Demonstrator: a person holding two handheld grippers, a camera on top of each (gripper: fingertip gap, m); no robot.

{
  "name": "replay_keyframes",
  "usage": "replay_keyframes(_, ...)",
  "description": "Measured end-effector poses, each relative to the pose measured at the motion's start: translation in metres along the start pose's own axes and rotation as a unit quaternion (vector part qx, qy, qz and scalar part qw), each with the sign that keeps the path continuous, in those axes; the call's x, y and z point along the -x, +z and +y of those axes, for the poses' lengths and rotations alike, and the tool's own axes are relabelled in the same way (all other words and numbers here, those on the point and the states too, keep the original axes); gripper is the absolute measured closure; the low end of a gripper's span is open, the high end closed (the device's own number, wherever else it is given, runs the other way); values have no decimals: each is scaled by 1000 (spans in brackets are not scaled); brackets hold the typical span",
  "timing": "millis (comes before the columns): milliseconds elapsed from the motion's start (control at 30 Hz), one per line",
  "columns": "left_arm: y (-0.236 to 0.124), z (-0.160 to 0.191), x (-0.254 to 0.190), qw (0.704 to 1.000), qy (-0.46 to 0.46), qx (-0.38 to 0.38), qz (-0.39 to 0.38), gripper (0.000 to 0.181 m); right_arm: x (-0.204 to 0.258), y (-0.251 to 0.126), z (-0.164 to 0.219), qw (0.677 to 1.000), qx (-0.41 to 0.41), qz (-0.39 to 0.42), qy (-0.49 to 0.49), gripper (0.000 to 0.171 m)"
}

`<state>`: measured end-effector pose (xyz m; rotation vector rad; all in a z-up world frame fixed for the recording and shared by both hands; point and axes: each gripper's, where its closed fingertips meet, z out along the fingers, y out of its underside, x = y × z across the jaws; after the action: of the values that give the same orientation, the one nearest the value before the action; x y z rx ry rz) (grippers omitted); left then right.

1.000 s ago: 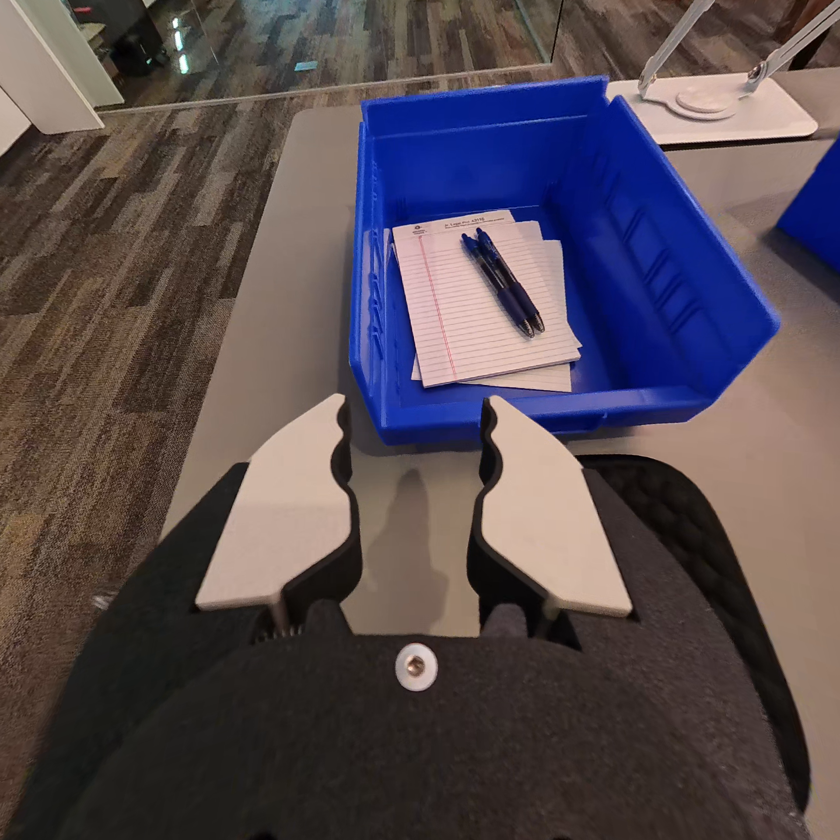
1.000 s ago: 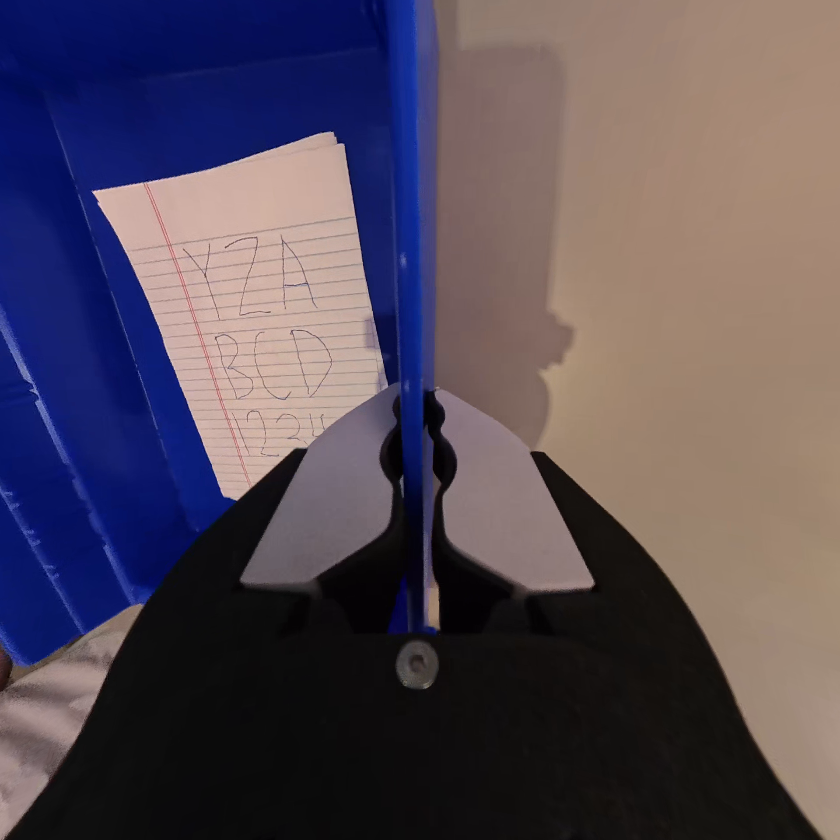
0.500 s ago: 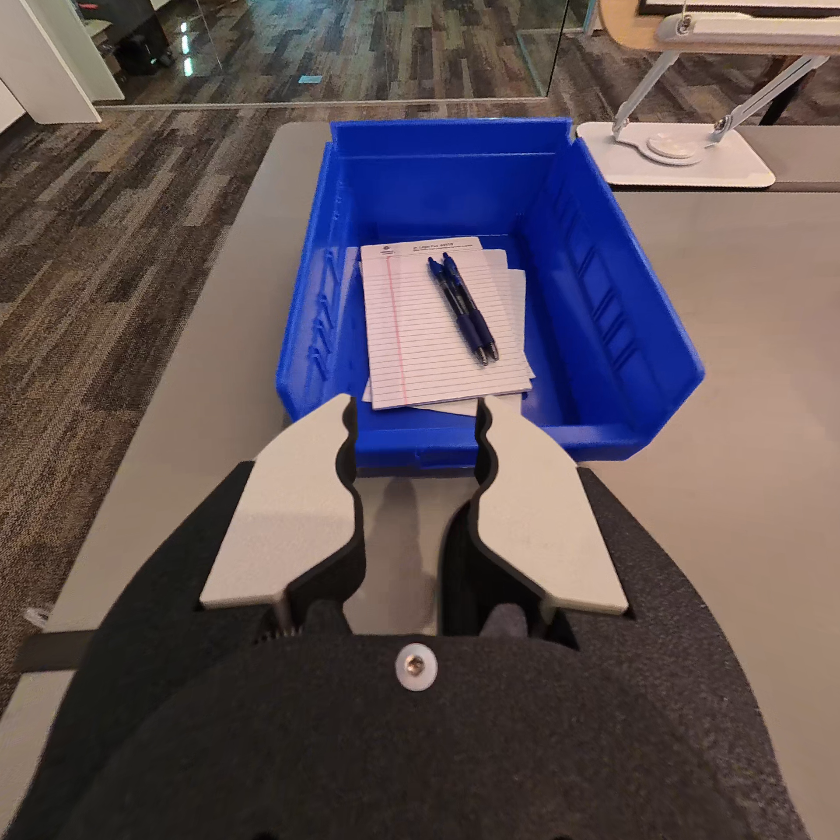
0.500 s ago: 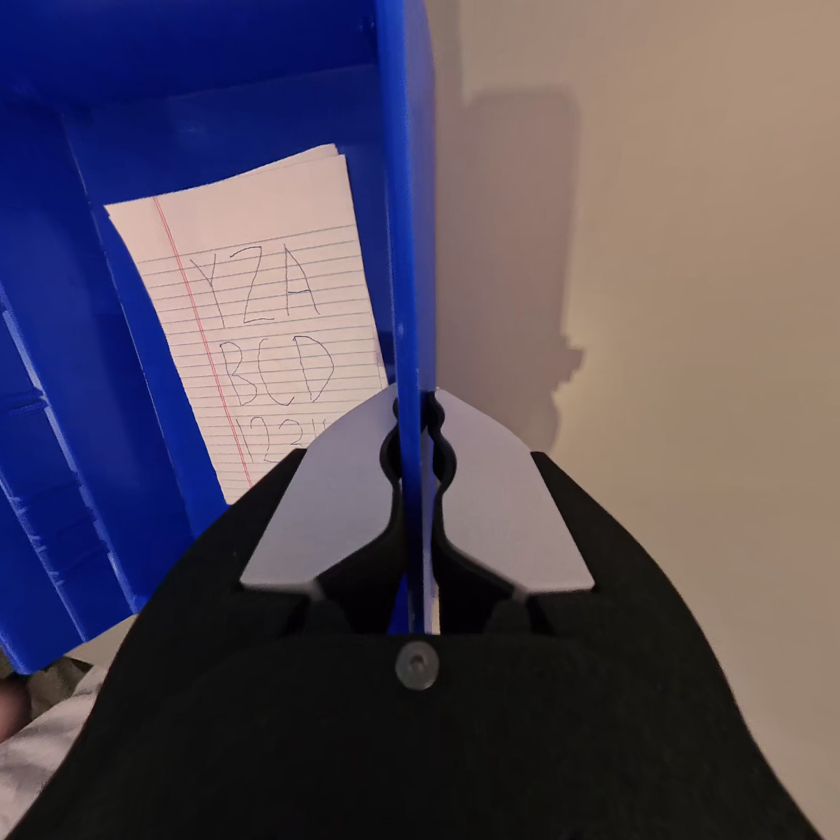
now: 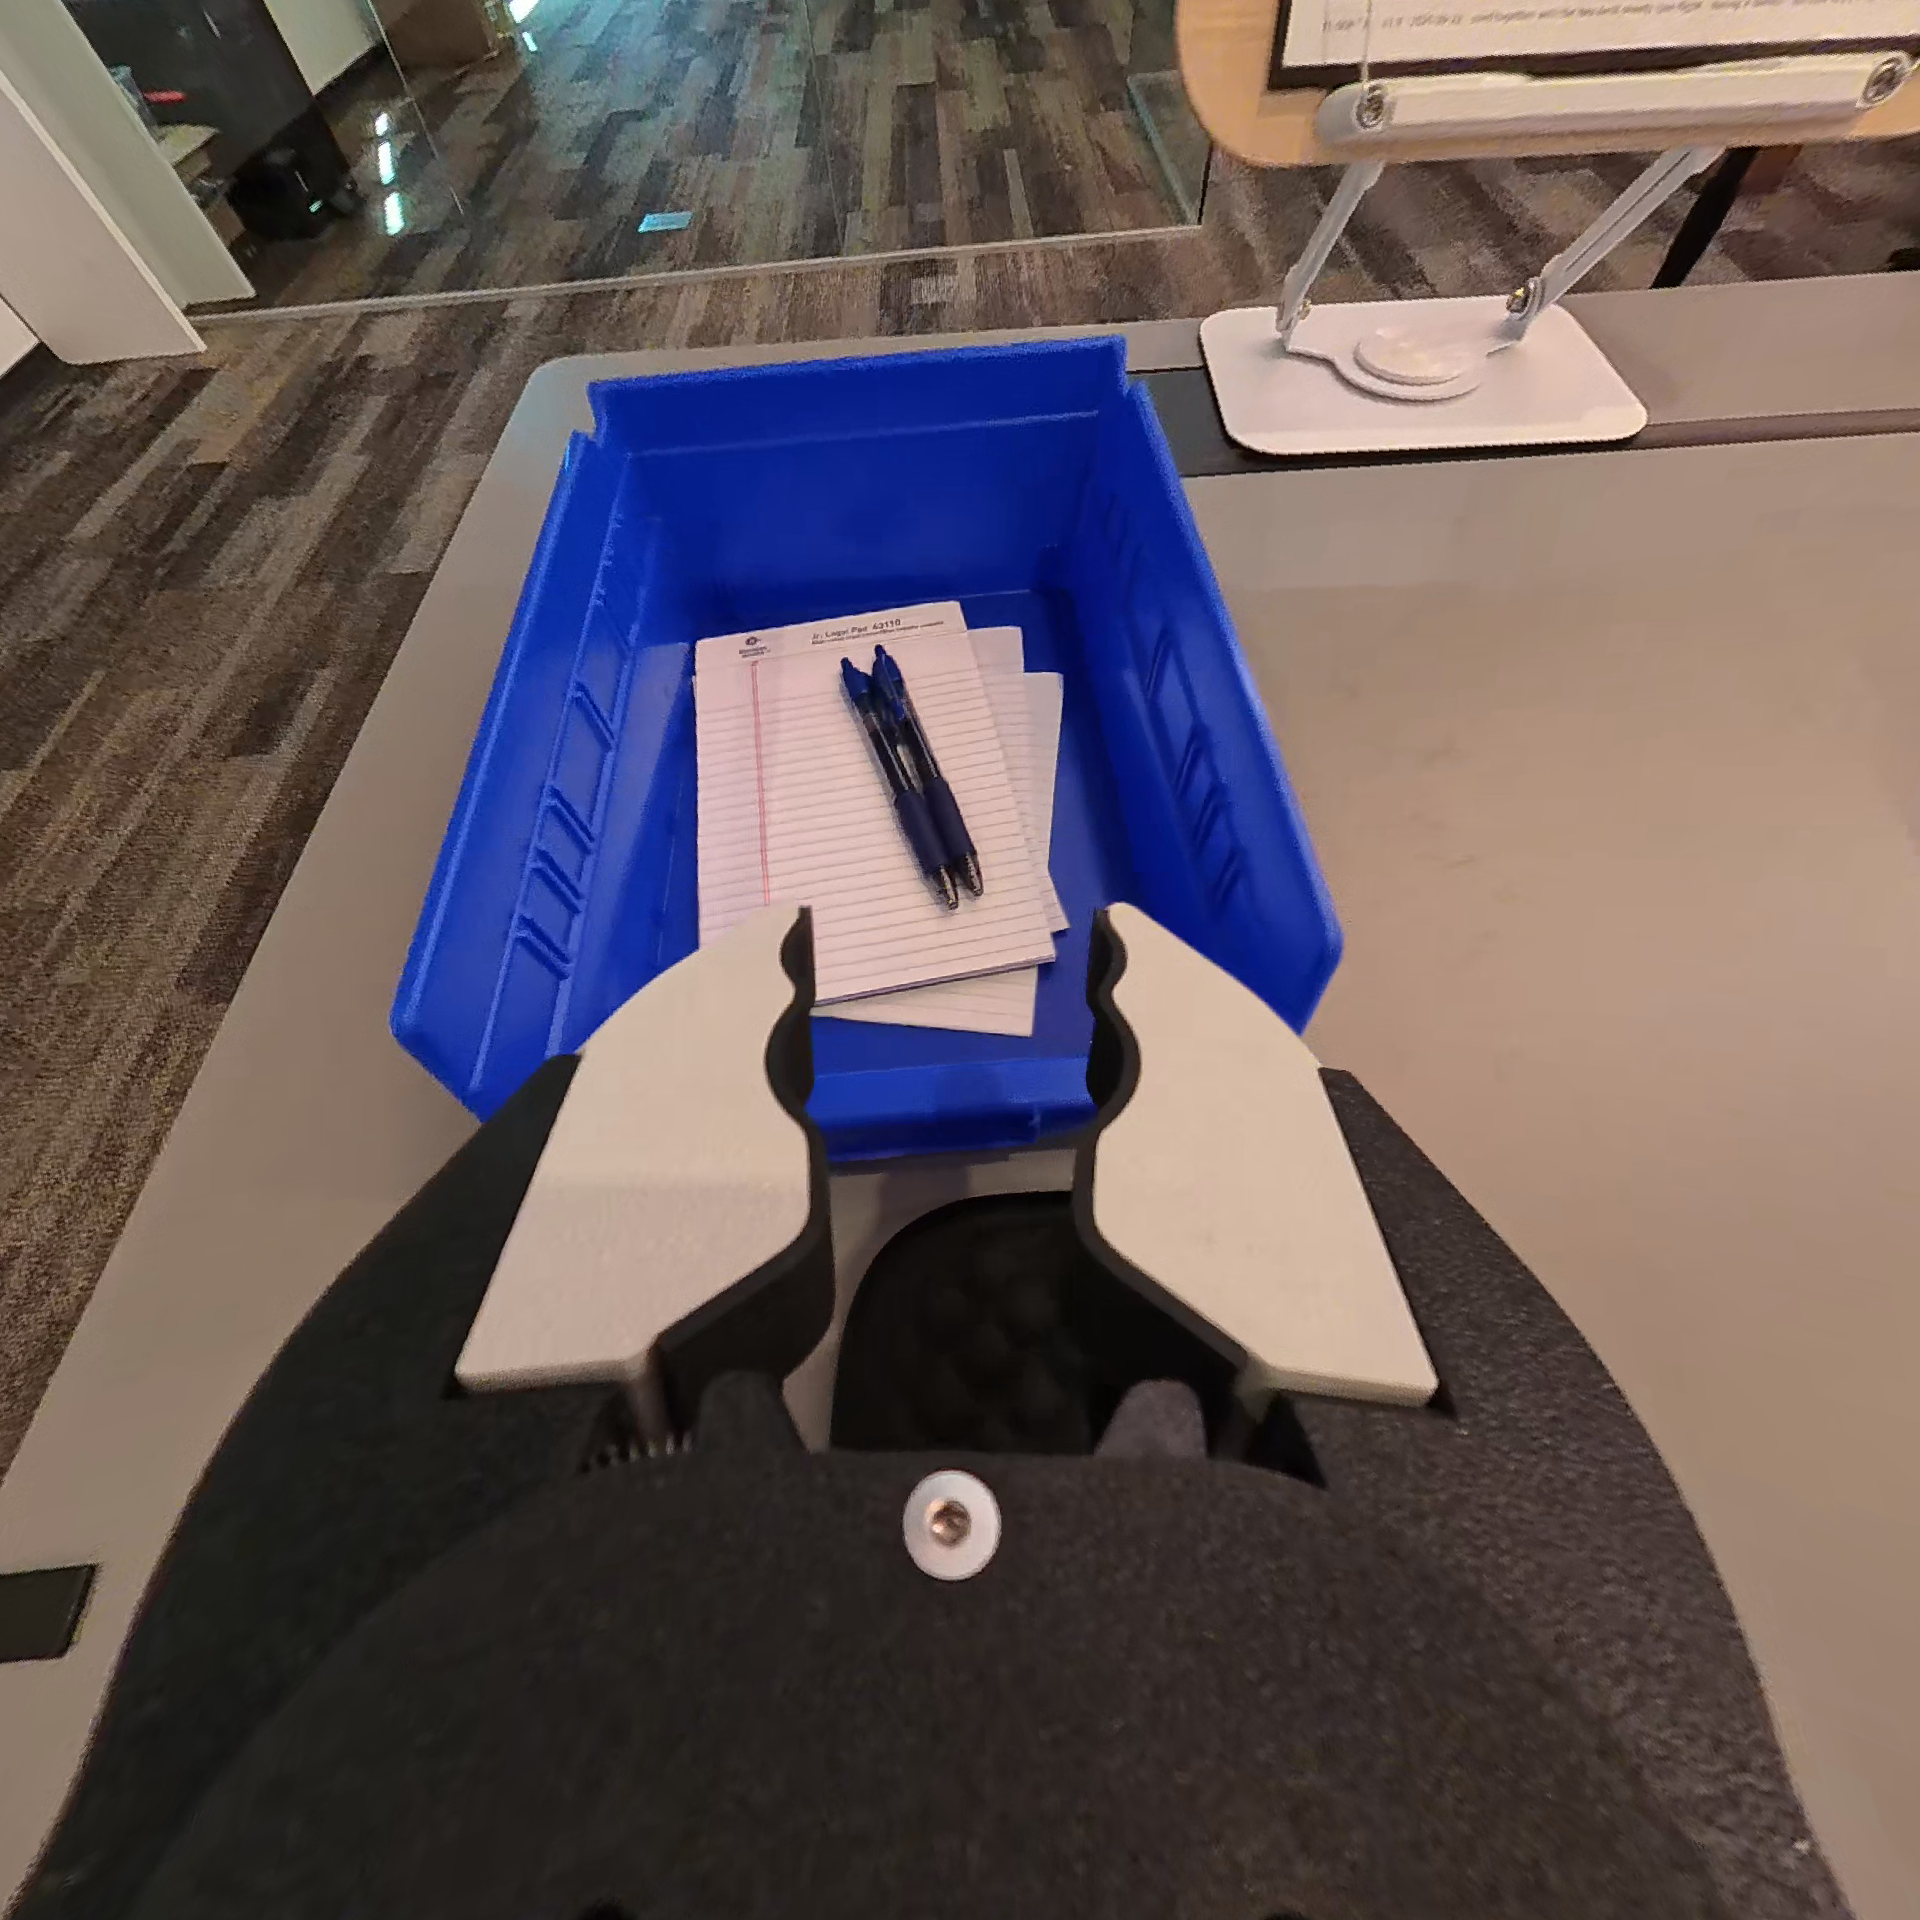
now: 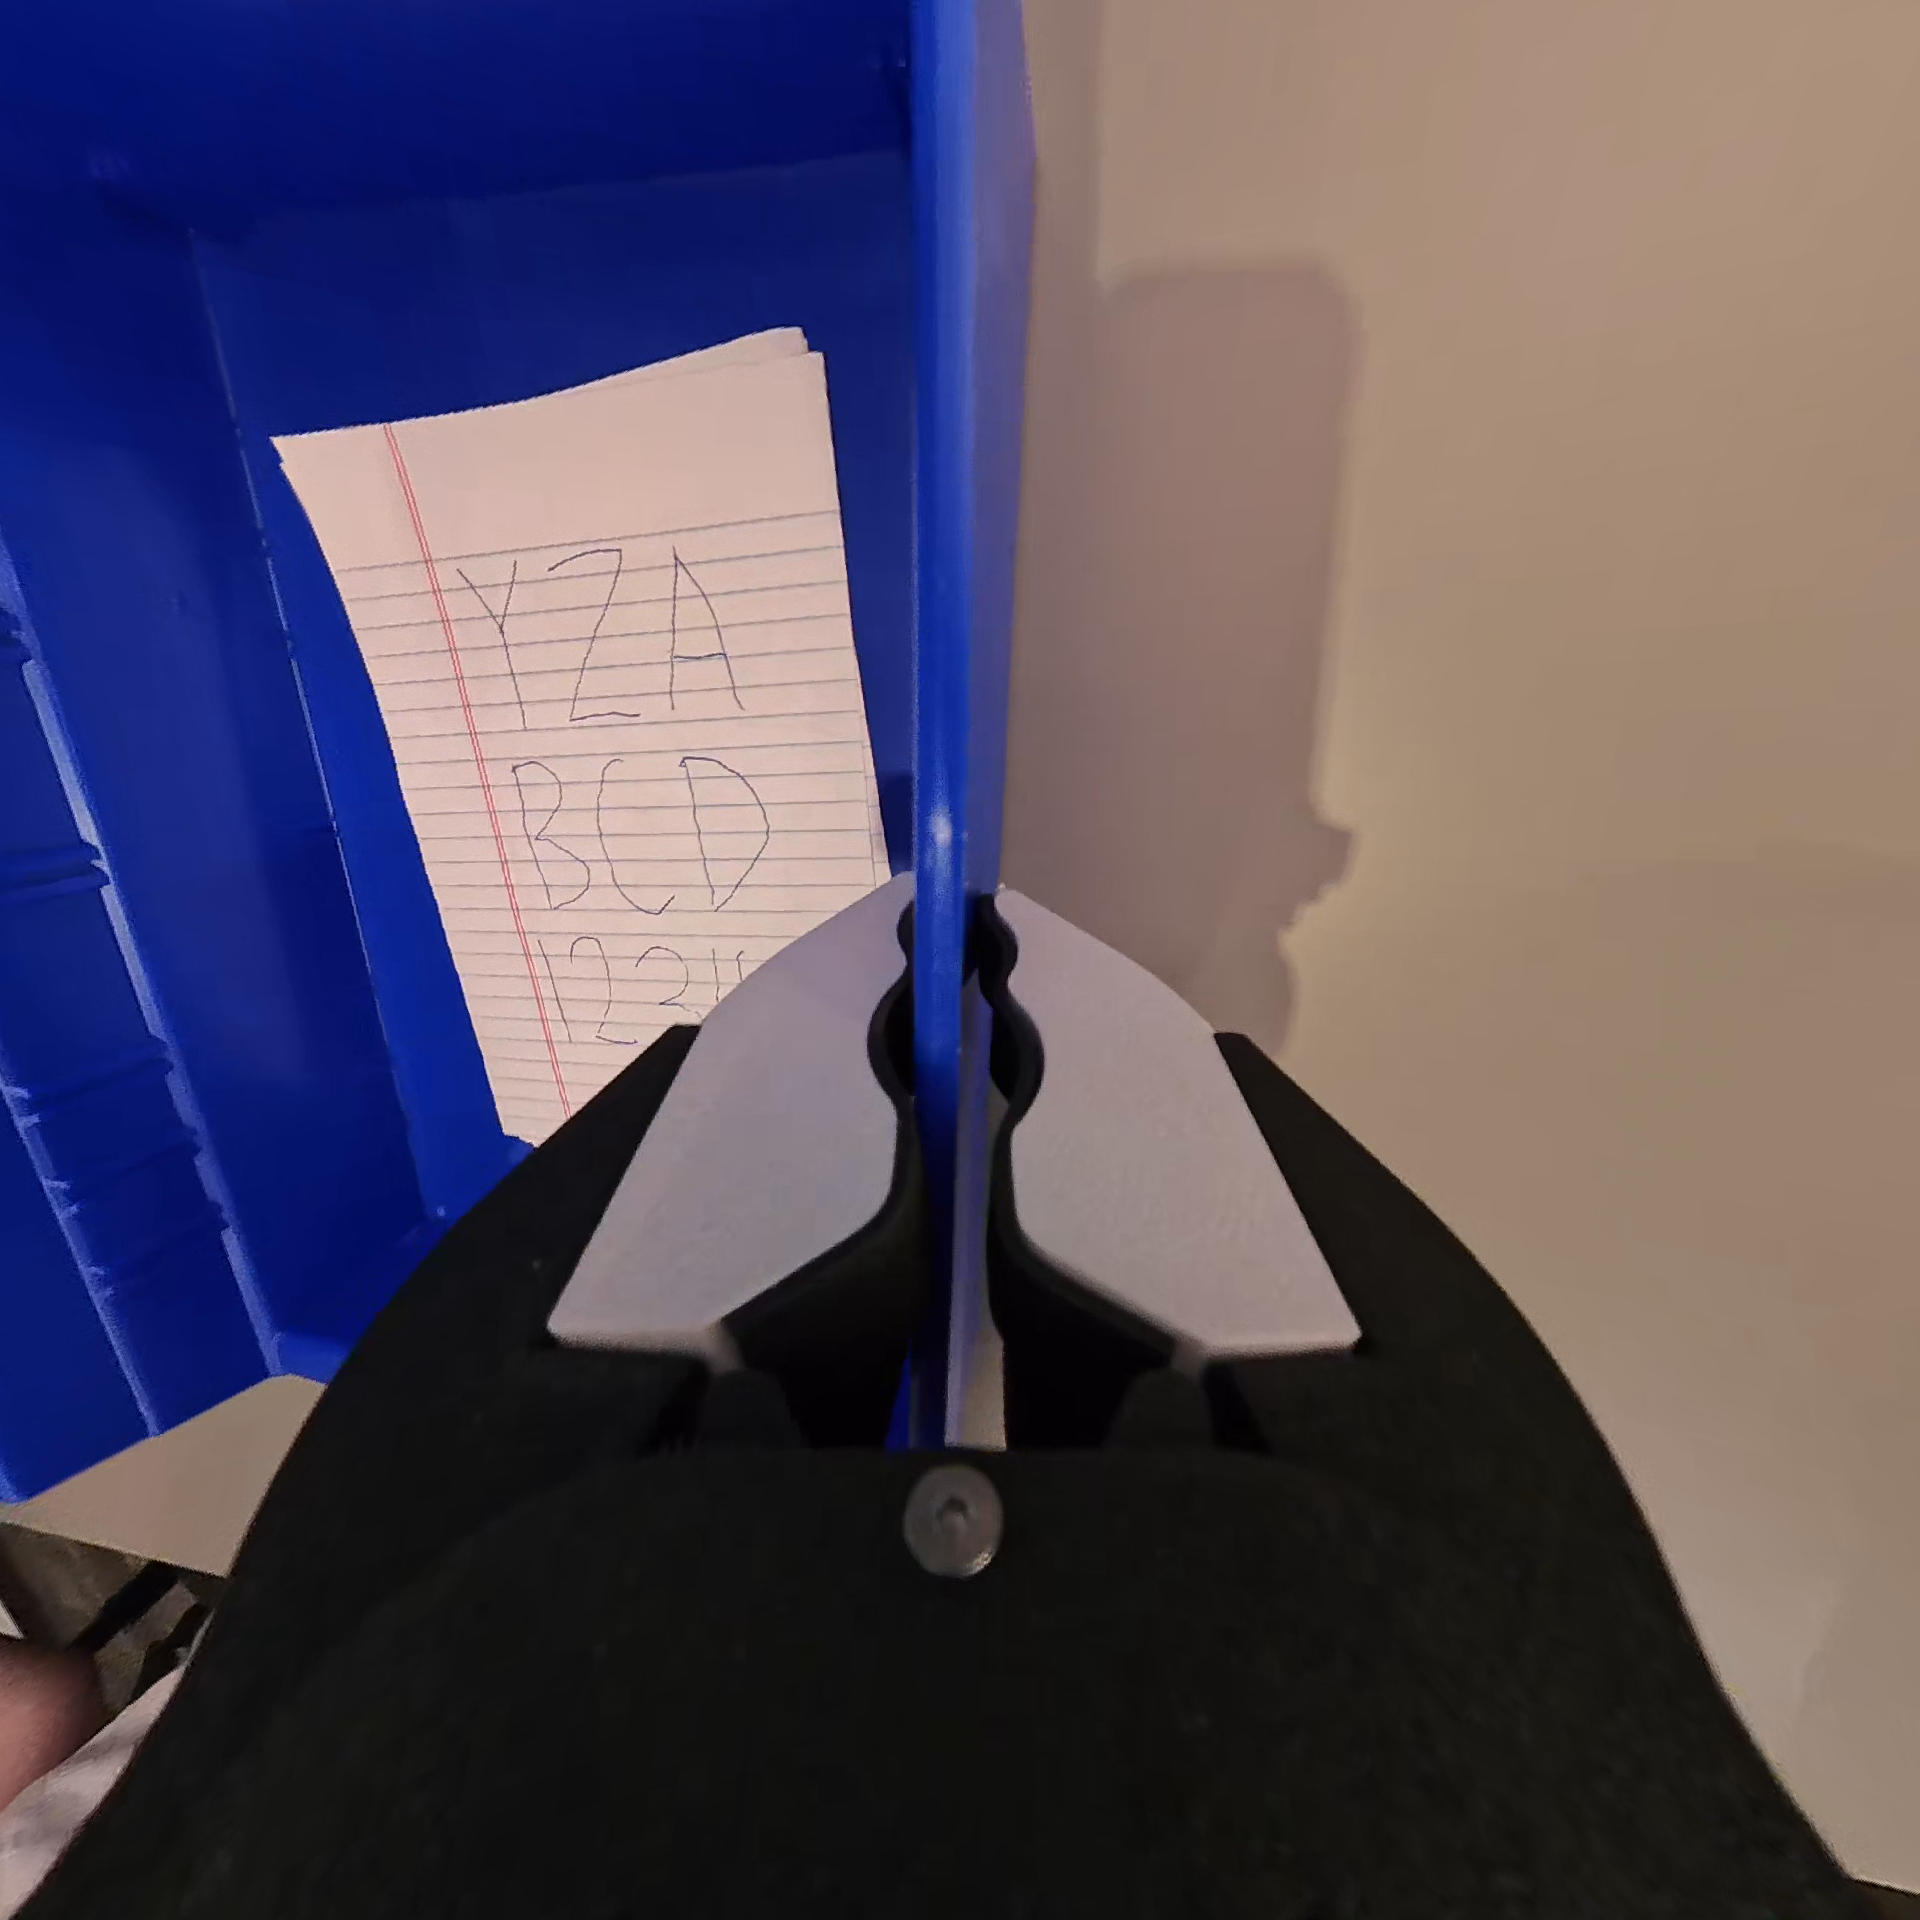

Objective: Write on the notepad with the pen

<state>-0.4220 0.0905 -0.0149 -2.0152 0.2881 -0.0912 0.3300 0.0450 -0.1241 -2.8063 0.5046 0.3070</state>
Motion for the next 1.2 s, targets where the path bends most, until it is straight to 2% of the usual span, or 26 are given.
replay_keyframes(367,-5,-13,-17,1000,9,-10,12,132,-1,-1,4,1000,12,8,-20,164)
replay_keyframes(800,-20,-18,-9,999,-16,-26,7,129,0,0,-2,1000,5,-4,-26,165)
replay_keyframes(933,-18,-18,-46,994,-41,-69,81,129,4,1,-2,999,0,-25,-34,156)
replay_keyframes(1000,-5,-10,-60,993,-35,-68,85,124,5,0,-3,999,-6,-24,-35,140)
replay_keyframes(1100,24,9,-79,996,-4,-21,89,123,4,-6,-10,998,-33,5,-56,129)
replay_keyframes(1200,49,18,-80,998,32,4,53,129,9,-18,-17,994,-67,31,-86,123)
